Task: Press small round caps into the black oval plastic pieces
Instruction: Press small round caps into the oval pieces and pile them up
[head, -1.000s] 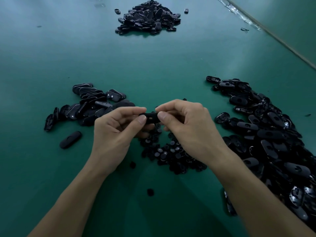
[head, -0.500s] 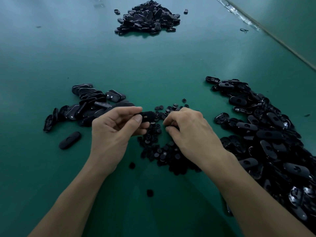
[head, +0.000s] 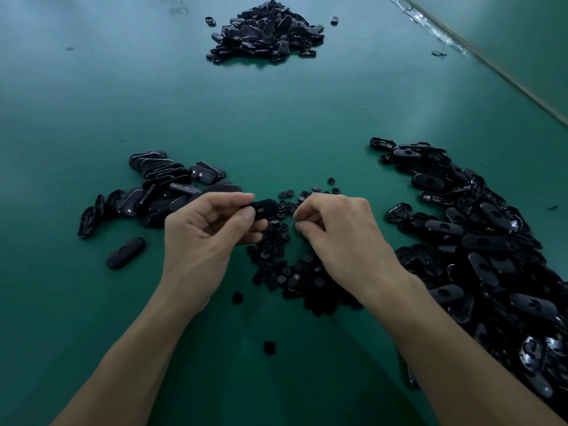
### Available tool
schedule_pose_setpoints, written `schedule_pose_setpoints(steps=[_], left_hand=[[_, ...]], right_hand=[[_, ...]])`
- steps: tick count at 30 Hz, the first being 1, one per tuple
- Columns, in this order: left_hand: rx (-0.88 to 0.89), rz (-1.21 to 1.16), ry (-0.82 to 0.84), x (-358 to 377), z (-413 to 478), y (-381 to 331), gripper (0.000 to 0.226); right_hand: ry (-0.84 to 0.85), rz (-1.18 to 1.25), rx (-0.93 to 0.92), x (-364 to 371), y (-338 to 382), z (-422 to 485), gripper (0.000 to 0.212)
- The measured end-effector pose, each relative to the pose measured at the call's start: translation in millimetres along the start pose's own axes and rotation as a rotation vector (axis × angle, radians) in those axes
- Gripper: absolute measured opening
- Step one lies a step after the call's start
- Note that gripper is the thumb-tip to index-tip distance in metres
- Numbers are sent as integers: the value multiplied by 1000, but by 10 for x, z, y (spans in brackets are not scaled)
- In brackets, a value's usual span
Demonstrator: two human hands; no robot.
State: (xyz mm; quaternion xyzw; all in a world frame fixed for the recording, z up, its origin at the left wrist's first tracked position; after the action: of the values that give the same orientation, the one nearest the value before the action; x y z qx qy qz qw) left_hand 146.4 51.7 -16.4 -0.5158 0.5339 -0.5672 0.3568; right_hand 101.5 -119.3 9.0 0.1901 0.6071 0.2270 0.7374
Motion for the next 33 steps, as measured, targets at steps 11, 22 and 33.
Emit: schedule_pose_setpoints(steps=[11,22,33], left_hand=[[2,45,-20,-27,4,24,15],[-1,52,-31,-34,17,29,16],[-31,74,-1,-15,9,27,13]], right_hand=[[6,105,19,-154,55,24,17],[-35,218,-2,-205,84,24,12],[-147,151,-169,-263,314,44,16]])
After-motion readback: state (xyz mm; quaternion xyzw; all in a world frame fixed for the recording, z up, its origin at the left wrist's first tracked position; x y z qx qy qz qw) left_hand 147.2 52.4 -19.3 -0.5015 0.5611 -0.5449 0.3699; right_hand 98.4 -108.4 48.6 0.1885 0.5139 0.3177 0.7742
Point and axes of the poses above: each hand's wrist, its own z-axis towards the middle knuckle, its own x-axis out of the palm, y = z × x, the point moved 5 cm from there along z, towards the middle knuckle, and after that the axes turned 14 degrees about -x, right-handed, at the moved point
